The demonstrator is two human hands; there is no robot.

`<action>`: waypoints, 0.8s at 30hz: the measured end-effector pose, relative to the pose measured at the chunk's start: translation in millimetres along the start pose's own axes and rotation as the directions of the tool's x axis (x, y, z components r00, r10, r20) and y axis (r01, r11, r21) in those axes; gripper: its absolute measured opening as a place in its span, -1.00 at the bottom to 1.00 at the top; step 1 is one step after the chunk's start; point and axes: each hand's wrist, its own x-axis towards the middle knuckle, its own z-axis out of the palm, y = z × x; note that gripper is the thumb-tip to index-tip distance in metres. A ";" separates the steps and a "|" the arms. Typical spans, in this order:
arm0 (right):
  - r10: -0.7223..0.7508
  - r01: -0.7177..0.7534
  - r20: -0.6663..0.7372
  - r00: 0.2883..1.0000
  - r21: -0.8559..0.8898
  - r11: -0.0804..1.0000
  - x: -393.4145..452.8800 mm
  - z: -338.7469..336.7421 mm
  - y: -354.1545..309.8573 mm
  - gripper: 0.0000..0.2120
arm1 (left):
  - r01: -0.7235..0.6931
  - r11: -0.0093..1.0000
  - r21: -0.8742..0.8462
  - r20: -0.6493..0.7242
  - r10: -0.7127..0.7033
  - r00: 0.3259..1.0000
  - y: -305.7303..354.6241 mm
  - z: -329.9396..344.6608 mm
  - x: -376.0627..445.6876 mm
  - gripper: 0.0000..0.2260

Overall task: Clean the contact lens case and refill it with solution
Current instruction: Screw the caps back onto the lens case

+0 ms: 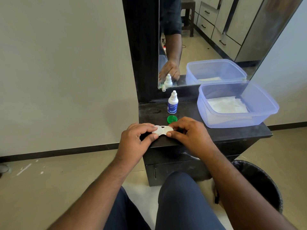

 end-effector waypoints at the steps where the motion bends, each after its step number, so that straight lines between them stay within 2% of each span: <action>1: 0.001 -0.001 0.004 1.000 -0.002 1.000 0.1 0.1 0.2 -0.70 | -0.012 1.000 0.020 -0.004 0.012 1.000 0.9 0.7 -0.1 -0.79; 5: 0.003 -0.002 0.003 1.000 -0.013 1.000 0.9 0.7 0.6 -0.68 | -0.063 0.989 0.135 -0.021 0.066 0.998 0.7 5.2 1.6 -0.79; 9: 0.005 -0.005 0.007 1.000 -0.014 1.000 0.5 0.0 -1.1 -0.69 | -0.026 0.983 0.181 -0.060 0.037 0.997 3.8 10.0 -0.9 -0.81; 13: -0.002 0.003 0.028 1.000 -0.025 1.000 1.2 -0.7 -1.4 -0.67 | -0.034 0.967 0.253 -0.135 0.070 0.988 8.3 17.3 -4.9 -0.79; 16: 0.000 0.002 0.040 0.999 -0.033 0.999 1.5 -2.3 -1.3 -0.67 | -0.025 0.953 0.302 -0.136 0.069 0.988 10.1 18.9 -6.3 -0.77; 20: 0.006 -0.004 0.044 0.999 -0.031 1.000 1.6 -2.5 -2.0 -0.66 | -0.058 0.963 0.265 -0.108 0.090 0.990 9.4 18.2 -5.5 -0.78; 24: 0.006 -0.005 0.035 0.999 -0.026 1.000 1.2 -2.5 -2.3 -0.67 | -0.077 0.987 0.141 -0.044 0.083 0.996 4.2 12.8 -3.2 -0.80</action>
